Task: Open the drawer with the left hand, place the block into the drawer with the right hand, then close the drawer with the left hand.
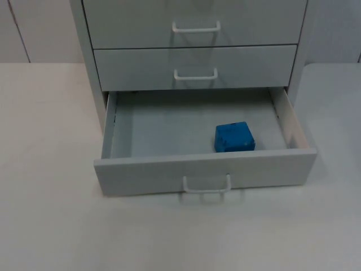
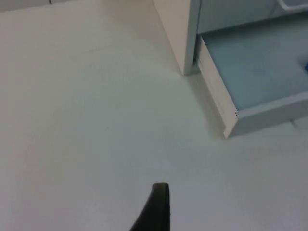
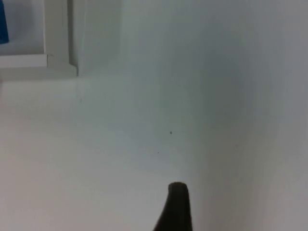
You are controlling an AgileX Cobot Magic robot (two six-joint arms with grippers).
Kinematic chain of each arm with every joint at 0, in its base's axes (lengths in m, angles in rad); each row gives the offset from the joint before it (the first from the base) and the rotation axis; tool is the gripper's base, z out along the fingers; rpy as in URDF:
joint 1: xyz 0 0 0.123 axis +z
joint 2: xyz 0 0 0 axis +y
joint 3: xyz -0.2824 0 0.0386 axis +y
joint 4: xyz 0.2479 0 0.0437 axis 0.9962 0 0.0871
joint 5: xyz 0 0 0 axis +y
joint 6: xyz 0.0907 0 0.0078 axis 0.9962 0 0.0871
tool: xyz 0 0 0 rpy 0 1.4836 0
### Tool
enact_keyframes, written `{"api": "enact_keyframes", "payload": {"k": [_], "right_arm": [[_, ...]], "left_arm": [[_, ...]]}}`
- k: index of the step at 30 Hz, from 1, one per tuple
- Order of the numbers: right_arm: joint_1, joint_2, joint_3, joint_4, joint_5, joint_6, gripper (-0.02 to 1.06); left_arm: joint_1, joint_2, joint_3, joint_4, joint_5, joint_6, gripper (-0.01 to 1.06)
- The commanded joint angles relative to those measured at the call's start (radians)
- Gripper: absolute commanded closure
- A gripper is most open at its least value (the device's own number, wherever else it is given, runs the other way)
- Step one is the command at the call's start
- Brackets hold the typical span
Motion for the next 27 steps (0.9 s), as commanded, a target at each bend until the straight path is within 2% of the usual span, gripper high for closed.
{"api": "enact_keyframes", "payload": {"k": [1,6,9,12,15,19,21,22,24,27], "right_arm": [[-0.002,-0.013,0.005,-0.008,0.009,-0.009,0.36],[-0.002,-0.013,0.005,-0.012,-0.004,-0.009,0.33],[-0.002,-0.013,0.005,-0.012,-0.004,-0.009,0.33],[-0.002,-0.013,0.005,-0.012,-0.004,-0.009,0.33],[-0.002,-0.013,0.005,-0.012,-0.007,-0.001,0.33],[-0.002,-0.013,0.005,-0.031,-0.009,0.014,0.33],[-0.002,-0.013,0.012,-0.033,-0.009,0.018,0.33],[-0.002,-0.013,0.012,-0.033,-0.009,0.018,0.33],[-0.002,-0.013,0.022,-0.035,-0.020,0.018,0.33],[-0.002,-0.013,0.031,-0.035,-0.039,0.018,0.33]], "left_arm": [[0.003,0.059,-0.001,-0.071,-0.009,0.066,0.23],[0.003,0.200,-0.032,-0.214,-0.005,0.191,0.24],[0.001,0.270,-0.056,-0.284,0.010,0.254,0.29],[-0.017,0.356,-0.077,-0.362,0.023,0.327,0.39],[-0.058,0.403,-0.081,-0.367,0.009,0.346,0.39],[-0.195,0.491,-0.081,-0.350,-0.067,0.346,0.40],[-0.293,0.529,-0.081,-0.317,-0.120,0.323,0.45],[-0.293,0.529,-0.081,-0.317,-0.120,0.323,0.45],[-0.391,0.566,-0.081,-0.236,-0.177,0.265,0.57],[-0.535,0.631,-0.081,-0.074,-0.208,0.207,0.86]]}}
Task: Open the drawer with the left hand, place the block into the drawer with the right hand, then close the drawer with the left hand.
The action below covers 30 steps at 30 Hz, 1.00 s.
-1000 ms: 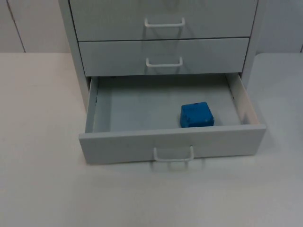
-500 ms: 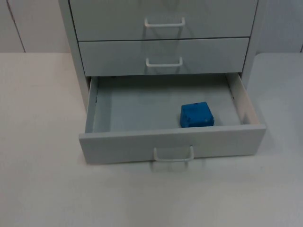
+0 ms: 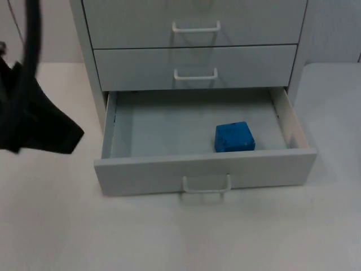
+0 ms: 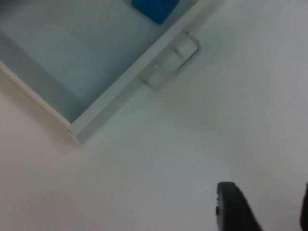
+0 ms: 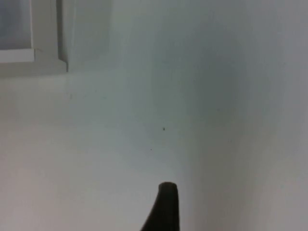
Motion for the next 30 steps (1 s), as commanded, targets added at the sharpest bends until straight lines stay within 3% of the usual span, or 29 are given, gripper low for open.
{"api": "enact_keyframes", "payload": {"k": [1,3,7,12,17,19,23,30], "right_arm": [[-0.002,-0.013,0.009,-0.007,-0.023,0.000,0.33],[-0.002,-0.013,0.014,-0.003,-0.028,0.000,0.33],[-0.002,-0.013,0.014,-0.003,-0.024,0.000,0.33],[-0.002,-0.013,0.014,-0.003,-0.022,0.000,0.33],[-0.002,-0.013,0.014,-0.003,-0.036,0.015,0.33],[-0.002,-0.013,0.014,-0.003,-0.036,0.015,0.33],[-0.002,-0.013,0.014,-0.003,-0.048,0.015,0.33],[-0.002,-0.013,0.017,-0.003,-0.064,0.019,0.33]], "left_arm": [[-0.094,0.043,-0.006,0.112,-0.030,-0.047,0.86],[-0.179,0.086,-0.006,0.169,-0.037,-0.057,1.05],[-0.280,0.164,-0.006,0.243,-0.079,-0.127,1.05],[-0.407,0.266,-0.008,0.445,-0.130,-0.292,1.05],[-0.558,0.409,-0.059,0.789,-0.140,-0.506,1.05],[-0.573,0.416,-0.060,0.815,-0.146,-0.526,1.05],[-0.665,0.519,-0.060,1.118,-0.168,-0.777,1.05],[-0.713,0.582,-0.060,1.293,-0.176,-0.934,1.05]]}}
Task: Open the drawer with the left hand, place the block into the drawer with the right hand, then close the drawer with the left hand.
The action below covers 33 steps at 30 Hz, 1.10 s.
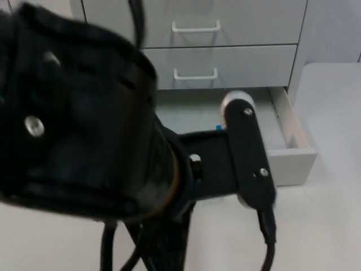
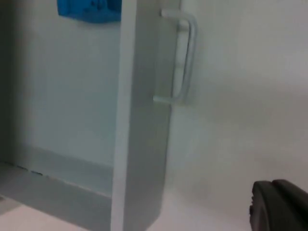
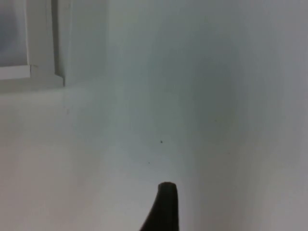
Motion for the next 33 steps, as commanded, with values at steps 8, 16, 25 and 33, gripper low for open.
{"api": "enact_keyframes", "payload": {"k": [8,16,25,33], "right_arm": [[-0.002,-0.013,0.021,0.000,-0.035,0.000,0.33],[-0.002,-0.013,0.021,0.000,-0.041,0.000,0.33],[-0.002,-0.013,0.021,-0.002,-0.046,0.000,0.33],[-0.002,-0.013,0.021,-0.002,-0.047,0.003,0.33]], "left_arm": [[-0.020,0.034,-0.005,0.273,-0.093,-0.247,1.05],[-0.020,0.169,-0.005,0.606,-0.071,-0.448,1.05],[-0.016,0.281,-0.008,0.733,-0.059,-0.536,1.05],[0.052,0.338,-0.024,0.815,-0.060,-0.638,1.05]]}}
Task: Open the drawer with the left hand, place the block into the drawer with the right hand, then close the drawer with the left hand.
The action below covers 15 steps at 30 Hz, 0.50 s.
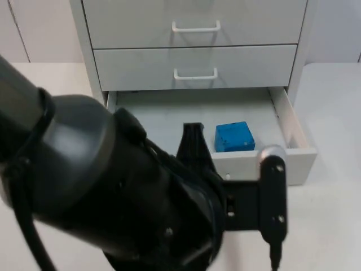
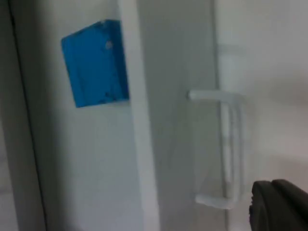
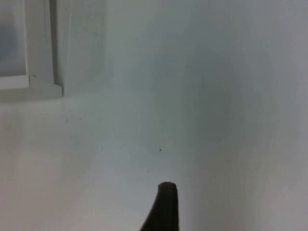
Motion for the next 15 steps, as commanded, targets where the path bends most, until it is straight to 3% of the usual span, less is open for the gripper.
{"api": "enact_keyframes", "payload": {"k": [1,5,15], "right_arm": [[-0.002,-0.008,0.002,-0.004,-0.008,-0.002,0.33],[-0.002,-0.008,0.002,-0.004,-0.008,-0.002,0.33],[-0.002,-0.008,0.002,-0.004,-0.012,-0.002,0.33]], "left_arm": [[0.015,0.005,-0.006,0.043,0.007,-0.043,1.05],[0.045,0.005,-0.006,0.105,-0.003,-0.074,1.05],[0.156,0.035,-0.048,0.105,-0.033,-0.103,1.05]]}}
